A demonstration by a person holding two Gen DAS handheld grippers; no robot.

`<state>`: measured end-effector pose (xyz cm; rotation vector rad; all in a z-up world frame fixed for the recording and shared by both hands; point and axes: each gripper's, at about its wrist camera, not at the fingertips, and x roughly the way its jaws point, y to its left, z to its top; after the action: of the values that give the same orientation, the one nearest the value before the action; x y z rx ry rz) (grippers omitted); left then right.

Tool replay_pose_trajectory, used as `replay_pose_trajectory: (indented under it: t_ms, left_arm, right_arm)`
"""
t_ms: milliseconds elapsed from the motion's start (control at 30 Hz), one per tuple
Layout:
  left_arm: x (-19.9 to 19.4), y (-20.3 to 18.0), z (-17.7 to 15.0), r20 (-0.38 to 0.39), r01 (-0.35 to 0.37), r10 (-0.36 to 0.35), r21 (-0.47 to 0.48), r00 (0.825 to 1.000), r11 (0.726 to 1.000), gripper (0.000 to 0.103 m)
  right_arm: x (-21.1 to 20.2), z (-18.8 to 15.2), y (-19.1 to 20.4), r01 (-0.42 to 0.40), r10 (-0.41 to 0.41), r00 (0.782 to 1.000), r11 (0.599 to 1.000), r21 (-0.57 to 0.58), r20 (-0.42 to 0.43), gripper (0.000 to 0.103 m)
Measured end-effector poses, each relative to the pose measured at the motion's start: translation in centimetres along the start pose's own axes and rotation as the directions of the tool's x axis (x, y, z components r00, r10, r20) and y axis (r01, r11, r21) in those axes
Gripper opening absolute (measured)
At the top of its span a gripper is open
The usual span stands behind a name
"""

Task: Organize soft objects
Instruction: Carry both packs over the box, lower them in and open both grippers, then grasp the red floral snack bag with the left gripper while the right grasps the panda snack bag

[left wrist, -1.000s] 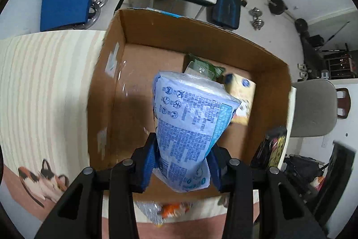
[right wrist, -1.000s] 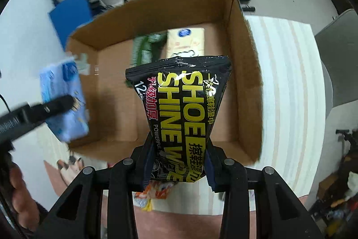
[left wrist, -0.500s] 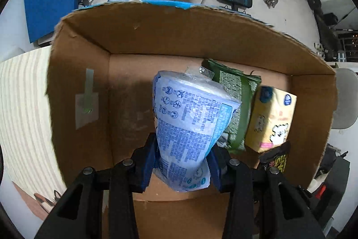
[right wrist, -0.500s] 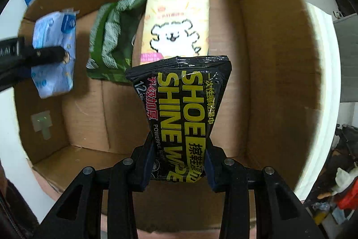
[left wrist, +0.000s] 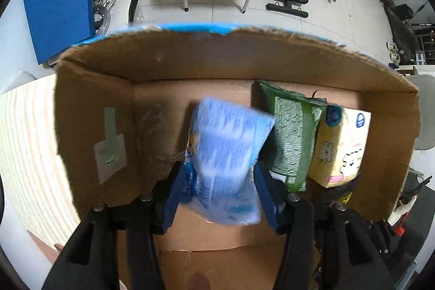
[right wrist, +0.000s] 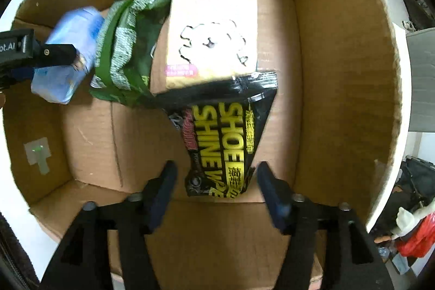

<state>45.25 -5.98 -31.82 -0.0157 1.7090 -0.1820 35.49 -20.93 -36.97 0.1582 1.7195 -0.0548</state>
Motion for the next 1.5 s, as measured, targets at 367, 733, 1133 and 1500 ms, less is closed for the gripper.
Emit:
replay_pose_trajectory:
  t_ms: [367, 733, 1133, 1500]
  left_arm:
    - [-5.4, 0.7, -3.3, 0.185, -0.023, 0.025, -0.012, 0.982, 1.0, 0.102]
    - [-9.7, -0.9, -12.0, 0.346, -0.096, 0.078, 0.035, 0.935, 0.995, 0.102]
    - [-13.8, -1.5, -20.9, 0.494, -0.129, 0.118, -0.011, 0.862, 0.992, 0.102]
    - [-14.8, -0.9, -25.8, 0.506, -0.068, 0.097, -0.074, 0.857, 0.995, 0.102]
  right_arm:
    - [-4.9, -1.7, 0.9, 0.043, -0.038, 0.988, 0.999, -0.03, 0.149, 0.103]
    - [-11.0, -6.6, 0.8, 0.081, -0.07, 0.942, 0.997, -0.018, 0.329, 0.103]
    - [-15.7, -13.2, 0.1, 0.047, -0.031, 0.89, 0.999, -0.024, 0.454, 0.103]
    - [-19.3, -17.7, -0.4, -0.011, 0.037, 0.859, 0.999, -0.054, 0.511, 0.103]
